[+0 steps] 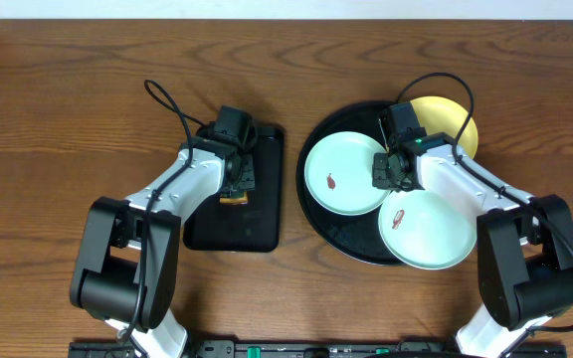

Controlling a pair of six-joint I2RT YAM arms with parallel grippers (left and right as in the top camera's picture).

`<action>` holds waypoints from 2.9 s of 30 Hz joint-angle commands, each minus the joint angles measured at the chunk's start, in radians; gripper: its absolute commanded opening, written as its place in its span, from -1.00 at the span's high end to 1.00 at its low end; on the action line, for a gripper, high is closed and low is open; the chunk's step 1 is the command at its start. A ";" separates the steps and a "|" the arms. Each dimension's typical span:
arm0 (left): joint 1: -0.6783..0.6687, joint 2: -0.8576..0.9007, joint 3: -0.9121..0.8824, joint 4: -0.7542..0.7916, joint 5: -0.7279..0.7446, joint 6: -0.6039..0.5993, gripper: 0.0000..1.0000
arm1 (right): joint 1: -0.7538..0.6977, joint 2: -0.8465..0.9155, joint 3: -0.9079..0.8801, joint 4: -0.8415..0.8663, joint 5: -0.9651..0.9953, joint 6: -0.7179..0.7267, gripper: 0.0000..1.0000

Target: Clean dirty plates on tray and stack at the side

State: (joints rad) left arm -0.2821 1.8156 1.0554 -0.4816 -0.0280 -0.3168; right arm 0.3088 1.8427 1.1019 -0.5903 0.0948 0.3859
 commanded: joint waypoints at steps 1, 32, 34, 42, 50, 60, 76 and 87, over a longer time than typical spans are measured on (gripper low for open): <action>0.004 -0.025 0.022 0.000 0.001 -0.002 -0.16 | 0.013 0.009 -0.006 0.000 0.013 -0.009 0.68; 0.007 -0.085 0.023 0.007 -0.047 -0.002 -0.18 | 0.013 0.009 -0.006 -0.002 0.013 -0.009 0.66; 0.007 -0.084 0.022 0.006 -0.025 -0.002 -0.15 | 0.013 0.009 -0.006 -0.001 0.013 -0.009 0.66; 0.006 -0.053 -0.018 0.021 0.016 -0.002 -0.24 | 0.013 0.009 -0.006 0.000 0.013 -0.009 0.65; 0.006 -0.037 -0.018 0.026 -0.043 -0.002 -0.23 | 0.014 0.009 -0.006 -0.001 0.013 -0.009 0.64; 0.006 -0.037 -0.021 0.012 -0.032 -0.002 -0.19 | 0.013 0.009 -0.006 0.000 0.013 -0.010 0.63; 0.006 -0.029 -0.031 0.016 -0.013 -0.002 -0.11 | 0.013 0.009 -0.006 0.000 0.013 -0.021 0.61; 0.006 -0.016 -0.034 0.023 -0.002 -0.002 0.14 | 0.013 0.009 -0.006 0.000 0.013 -0.021 0.61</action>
State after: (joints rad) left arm -0.2821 1.7824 1.0363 -0.4595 -0.0284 -0.3191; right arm 0.3088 1.8427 1.1019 -0.5903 0.0948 0.3779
